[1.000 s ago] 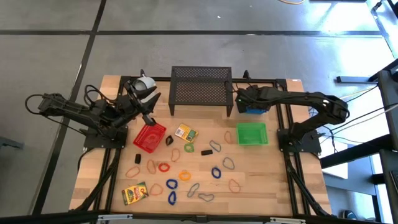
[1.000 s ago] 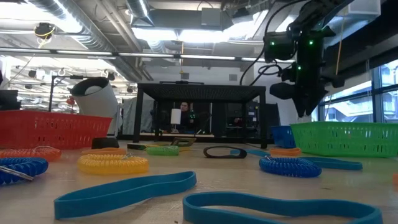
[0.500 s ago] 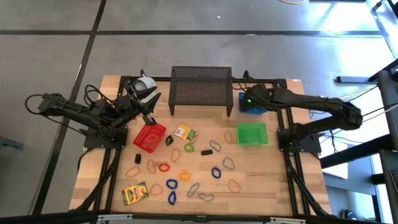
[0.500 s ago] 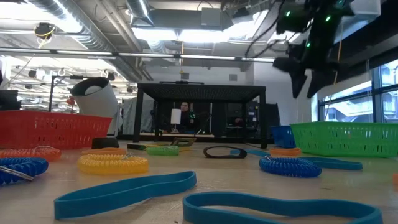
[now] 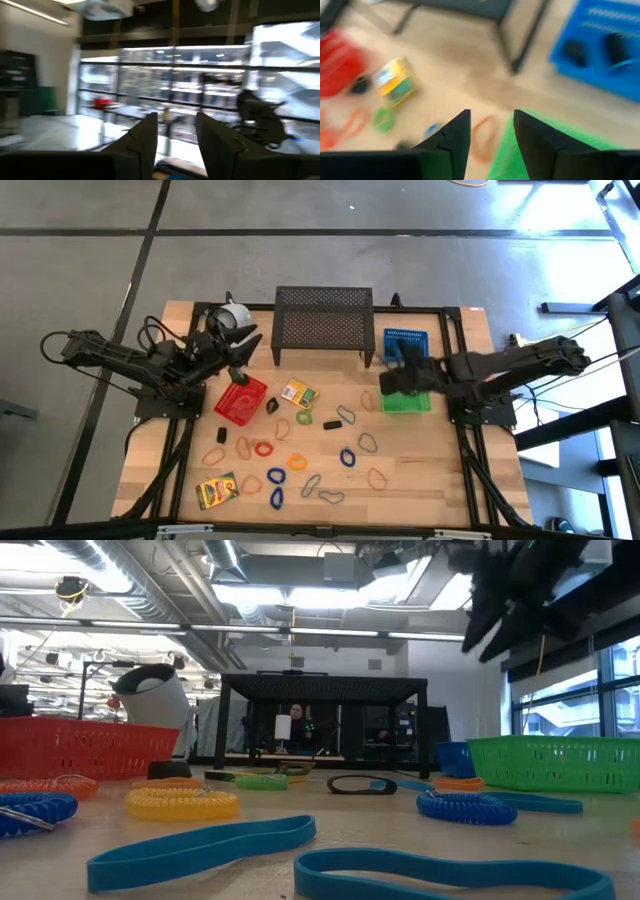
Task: Pick & Place Office Desk Supplies
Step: Put the orange rubber band into the blue bin
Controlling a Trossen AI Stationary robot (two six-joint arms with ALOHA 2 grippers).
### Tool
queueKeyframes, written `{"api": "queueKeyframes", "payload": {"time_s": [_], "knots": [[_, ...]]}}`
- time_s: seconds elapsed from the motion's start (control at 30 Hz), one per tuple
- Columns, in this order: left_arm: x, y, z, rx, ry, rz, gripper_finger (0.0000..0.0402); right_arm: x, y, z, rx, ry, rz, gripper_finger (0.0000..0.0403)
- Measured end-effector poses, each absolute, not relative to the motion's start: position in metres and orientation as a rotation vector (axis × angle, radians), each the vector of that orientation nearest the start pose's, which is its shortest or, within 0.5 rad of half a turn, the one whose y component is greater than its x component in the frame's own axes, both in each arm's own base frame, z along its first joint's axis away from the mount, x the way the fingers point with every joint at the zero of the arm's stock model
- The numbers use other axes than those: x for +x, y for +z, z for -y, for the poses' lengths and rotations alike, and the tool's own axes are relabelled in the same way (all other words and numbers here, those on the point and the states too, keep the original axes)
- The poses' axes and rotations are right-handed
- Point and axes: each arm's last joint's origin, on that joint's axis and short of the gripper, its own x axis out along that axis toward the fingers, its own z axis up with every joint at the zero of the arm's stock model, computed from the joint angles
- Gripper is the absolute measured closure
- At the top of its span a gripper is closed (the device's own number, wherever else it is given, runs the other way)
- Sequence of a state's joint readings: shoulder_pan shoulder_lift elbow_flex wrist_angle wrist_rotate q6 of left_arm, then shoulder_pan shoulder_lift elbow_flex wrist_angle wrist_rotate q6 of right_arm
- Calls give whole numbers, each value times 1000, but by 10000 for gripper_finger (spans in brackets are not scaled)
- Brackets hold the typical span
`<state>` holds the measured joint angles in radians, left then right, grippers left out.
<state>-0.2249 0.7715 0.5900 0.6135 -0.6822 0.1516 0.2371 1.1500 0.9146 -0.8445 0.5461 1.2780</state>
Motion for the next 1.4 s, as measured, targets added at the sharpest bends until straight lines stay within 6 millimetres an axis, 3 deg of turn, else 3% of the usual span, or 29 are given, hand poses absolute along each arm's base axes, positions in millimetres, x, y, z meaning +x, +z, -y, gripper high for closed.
{"api": "queueKeyframes", "payload": {"time_s": [0.2, 0.47, 0.7, 1.03, 1.4], "knots": [[174, 332, 34, -104, 237, 324, 274, 207, 257, -89, 695, -617, -684, 259], [190, 316, 61, -139, 160, 235, 274, 211, 232, -150, 639, -308, -869, 259], [188, 317, 77, -147, 95, 269, 274, 217, 195, -192, 353, -9, -1027, 259], [180, 320, 89, -166, 85, 282, 274, 225, 147, -204, 133, 30, -1154, 259], [177, 320, 94, -180, 72, 278, 274, 239, 122, -208, 63, 20, -1100, 234]]}}
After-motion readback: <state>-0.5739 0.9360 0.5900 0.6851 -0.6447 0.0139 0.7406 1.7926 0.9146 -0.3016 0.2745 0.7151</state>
